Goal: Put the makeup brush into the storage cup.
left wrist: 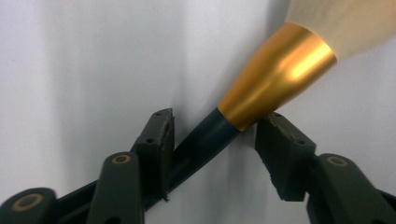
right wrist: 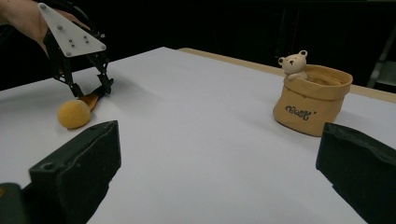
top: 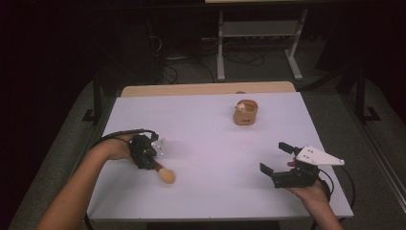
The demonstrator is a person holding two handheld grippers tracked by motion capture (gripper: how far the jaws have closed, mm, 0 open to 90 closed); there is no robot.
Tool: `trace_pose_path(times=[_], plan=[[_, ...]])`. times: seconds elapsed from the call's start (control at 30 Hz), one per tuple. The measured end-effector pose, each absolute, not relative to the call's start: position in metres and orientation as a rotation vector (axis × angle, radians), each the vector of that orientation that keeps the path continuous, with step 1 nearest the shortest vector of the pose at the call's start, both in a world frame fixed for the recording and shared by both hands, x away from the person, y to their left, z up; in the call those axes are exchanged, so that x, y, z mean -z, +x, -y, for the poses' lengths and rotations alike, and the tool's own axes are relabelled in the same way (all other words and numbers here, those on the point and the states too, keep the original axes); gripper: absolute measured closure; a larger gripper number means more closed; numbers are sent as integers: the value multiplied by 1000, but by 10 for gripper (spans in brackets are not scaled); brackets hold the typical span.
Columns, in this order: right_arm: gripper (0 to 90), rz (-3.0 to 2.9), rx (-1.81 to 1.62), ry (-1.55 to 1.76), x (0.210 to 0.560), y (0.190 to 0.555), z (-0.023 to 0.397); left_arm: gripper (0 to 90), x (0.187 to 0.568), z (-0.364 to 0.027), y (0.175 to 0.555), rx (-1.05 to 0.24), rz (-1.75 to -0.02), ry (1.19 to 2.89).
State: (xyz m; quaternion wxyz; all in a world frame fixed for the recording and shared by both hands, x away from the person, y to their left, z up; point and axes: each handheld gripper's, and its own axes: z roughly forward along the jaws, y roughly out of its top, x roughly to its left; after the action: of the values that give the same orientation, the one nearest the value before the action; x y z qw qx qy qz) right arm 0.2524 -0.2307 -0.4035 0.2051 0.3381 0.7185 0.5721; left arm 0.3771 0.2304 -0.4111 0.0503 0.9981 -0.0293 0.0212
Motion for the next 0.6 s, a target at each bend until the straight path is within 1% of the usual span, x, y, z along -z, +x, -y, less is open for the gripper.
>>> trace_pose_path(times=[0.23, 0.3, 0.5, 0.6], plan=[[0, -2005, -1591, 939, 404, 253, 231, 579, 410, -231, 376, -49, 90, 3034], [0, -2004, -1594, 941, 404, 253, 231, 586, 409, -231, 376, -43, 88, 3036], [0, -2005, -1590, 941, 404, 253, 231, 651, 409, -230, 374, -20, 94, 3043], [0, -2004, -1591, 941, 404, 253, 231, 669, 409, -230, 374, -15, 84, 3042]])
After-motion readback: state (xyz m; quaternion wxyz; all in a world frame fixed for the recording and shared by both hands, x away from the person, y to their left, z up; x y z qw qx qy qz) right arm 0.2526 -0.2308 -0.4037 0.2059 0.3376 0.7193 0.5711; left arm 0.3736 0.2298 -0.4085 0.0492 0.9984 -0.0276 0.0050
